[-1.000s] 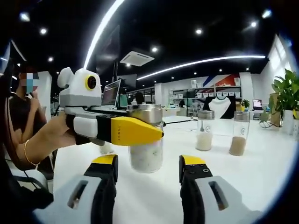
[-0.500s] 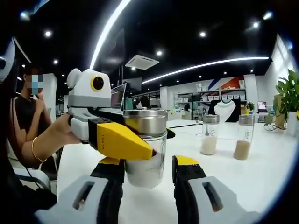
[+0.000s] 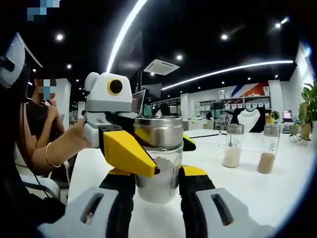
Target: Rotate the seasoning bottle until the label or dispensing opening points toward the visible target arrow and the bottle remains upright within the marked orientation range
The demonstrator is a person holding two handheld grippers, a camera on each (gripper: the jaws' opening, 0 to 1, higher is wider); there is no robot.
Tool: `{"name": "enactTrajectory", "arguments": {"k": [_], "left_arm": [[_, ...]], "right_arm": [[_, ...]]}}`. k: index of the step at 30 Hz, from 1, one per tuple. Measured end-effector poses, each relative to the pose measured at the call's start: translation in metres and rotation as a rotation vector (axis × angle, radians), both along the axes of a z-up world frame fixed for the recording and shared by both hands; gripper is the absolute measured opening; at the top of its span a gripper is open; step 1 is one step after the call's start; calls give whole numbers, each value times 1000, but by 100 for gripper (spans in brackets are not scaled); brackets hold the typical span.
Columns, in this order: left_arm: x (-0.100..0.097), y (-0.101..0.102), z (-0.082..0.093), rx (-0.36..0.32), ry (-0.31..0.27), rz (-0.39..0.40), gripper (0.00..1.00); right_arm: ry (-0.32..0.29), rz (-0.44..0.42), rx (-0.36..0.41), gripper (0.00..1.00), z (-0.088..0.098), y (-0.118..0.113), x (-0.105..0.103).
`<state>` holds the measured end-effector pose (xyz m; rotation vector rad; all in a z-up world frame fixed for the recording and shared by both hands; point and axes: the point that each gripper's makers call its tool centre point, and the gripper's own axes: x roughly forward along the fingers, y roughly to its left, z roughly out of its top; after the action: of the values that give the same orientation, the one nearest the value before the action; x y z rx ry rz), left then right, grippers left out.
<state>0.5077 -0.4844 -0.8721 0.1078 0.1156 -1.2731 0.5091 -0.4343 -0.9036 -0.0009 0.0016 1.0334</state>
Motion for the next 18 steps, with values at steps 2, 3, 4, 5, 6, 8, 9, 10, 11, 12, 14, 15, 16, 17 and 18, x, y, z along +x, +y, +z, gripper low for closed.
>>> {"name": "enactTrajectory", "arguments": {"k": [2, 3, 4, 5, 6, 8, 9, 10, 11, 12, 14, 15, 16, 17, 18], "left_arm": [[0, 0, 0, 5, -7, -4, 37], [-1, 0, 0, 8, -13, -3, 37], [0, 0, 0, 8, -16, -1, 37], [0, 0, 0, 4, -23, 4, 37], [1, 1, 0, 0, -26, 10, 37], [4, 2, 2, -21, -17, 42, 37], [7, 3, 2, -27, -13, 62, 37], [9, 3, 2, -32, -15, 75, 37], [11, 3, 3, -43, -15, 91, 37], [15, 3, 3, -63, 6, 128, 37], [19, 3, 3, -68, 10, 173, 37], [21, 3, 2, -63, -1, 203, 37], [23, 3, 2, -59, -1, 225, 38], [26, 4, 0, -53, 2, 262, 38], [28, 4, 1, -61, 1, 293, 38]], "right_arm": [[-22, -9, -19, 32, 0, 1, 0], [-32, -16, -31, 32, 0, 1, 0], [-38, -22, -36, 32, 0, 0, 1], [-38, -27, -38, 31, 0, 0, 1], [-29, -39, -35, 31, 0, 0, 2], [-21, -74, -22, 31, 1, -2, 6], [-23, -90, -24, 31, 1, -2, 8], [-30, -120, -30, 31, 1, -4, 11], [-33, -130, -31, 31, 2, -5, 12], [-32, -155, -29, 31, 2, -6, 16], [-31, -190, -27, 31, 2, -8, 20], [-28, -209, -25, 31, 2, -8, 22], [-25, -222, -26, 31, 2, -7, 23], [-23, -237, -27, 31, 2, -7, 24], [-24, -259, -22, 31, 2, -7, 26]]}}
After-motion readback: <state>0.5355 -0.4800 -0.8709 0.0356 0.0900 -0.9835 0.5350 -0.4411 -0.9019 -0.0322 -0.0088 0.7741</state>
